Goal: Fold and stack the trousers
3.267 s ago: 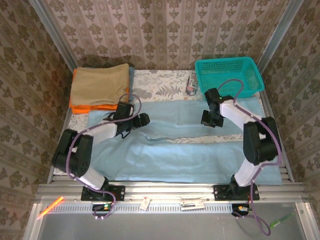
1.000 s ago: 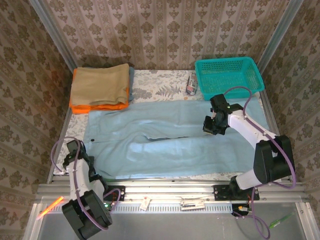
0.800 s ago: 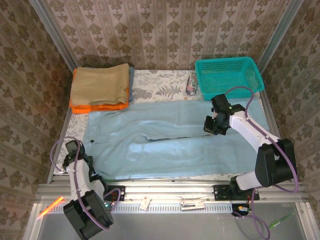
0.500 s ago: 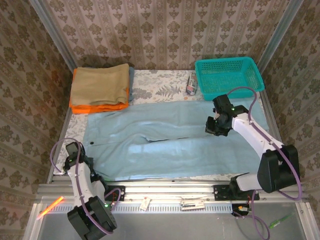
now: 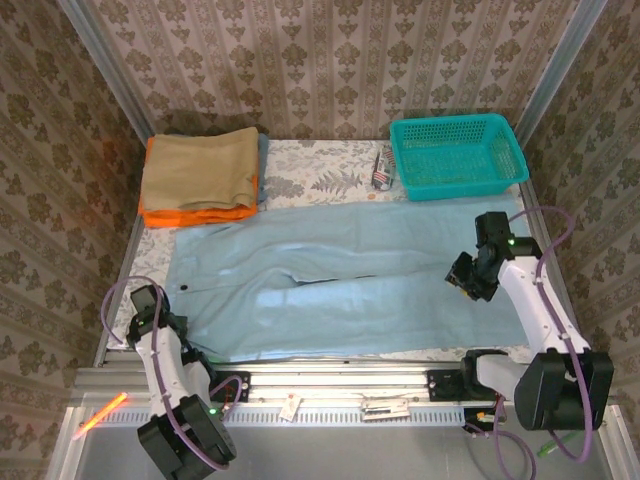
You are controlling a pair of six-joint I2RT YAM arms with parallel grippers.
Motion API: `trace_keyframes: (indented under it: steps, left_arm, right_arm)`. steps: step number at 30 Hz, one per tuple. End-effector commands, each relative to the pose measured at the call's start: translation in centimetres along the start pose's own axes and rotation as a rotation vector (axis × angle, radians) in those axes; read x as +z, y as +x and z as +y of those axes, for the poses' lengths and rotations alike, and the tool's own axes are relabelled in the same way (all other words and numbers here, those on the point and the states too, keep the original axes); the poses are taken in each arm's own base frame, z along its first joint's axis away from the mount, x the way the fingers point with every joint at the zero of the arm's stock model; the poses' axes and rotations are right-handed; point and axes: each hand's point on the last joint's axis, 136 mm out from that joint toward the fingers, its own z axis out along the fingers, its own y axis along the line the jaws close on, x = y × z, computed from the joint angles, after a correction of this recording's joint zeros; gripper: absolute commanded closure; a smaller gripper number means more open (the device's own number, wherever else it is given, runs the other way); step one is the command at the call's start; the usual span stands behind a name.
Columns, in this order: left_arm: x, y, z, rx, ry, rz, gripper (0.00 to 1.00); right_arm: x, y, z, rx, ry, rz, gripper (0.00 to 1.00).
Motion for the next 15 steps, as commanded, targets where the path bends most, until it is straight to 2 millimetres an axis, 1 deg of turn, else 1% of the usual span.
trace_keyframes:
  steps: [1,3,6,8,10,12,13,15]
  left_arm:
    - [-2.8,0.6,-10.6,0.049,0.505,0.106,0.99]
    - [-2.8,0.6,-10.7,0.048,0.512,0.106,0.99]
    - [-3.2,0.4,-11.1,0.055,0.519,0.099,0.99]
    - [-3.4,0.3,-11.4,0.054,0.528,0.094,1.00]
    - [-3.6,0.2,-11.7,0.056,0.537,0.089,1.00]
    - [-3.7,0.2,-12.0,0.058,0.540,0.086,1.00]
    - [-3.7,0.2,-12.1,0.062,0.540,0.084,1.00]
    - [-3.6,0.4,-12.1,0.065,0.533,0.085,1.00]
  right_arm:
    - [1.1,3.7,-3.0,0.171,0.066,0.061,0.66]
    - [1.8,5.6,-4.5,0.246,0.077,0.057,0.61]
    - [1.7,7.3,-6.4,0.335,0.093,0.024,0.55]
    - [2.1,8.5,-6.9,0.373,0.092,0.040,0.52]
    - [2.9,9.6,-7.1,0.396,0.092,0.069,0.52]
    - [4.1,10.6,-7.1,0.410,0.097,0.107,0.53]
    - [4.6,10.9,-6.8,0.408,0.090,0.124,0.55]
    - [4.7,11.0,-6.0,0.400,0.087,0.126,0.58]
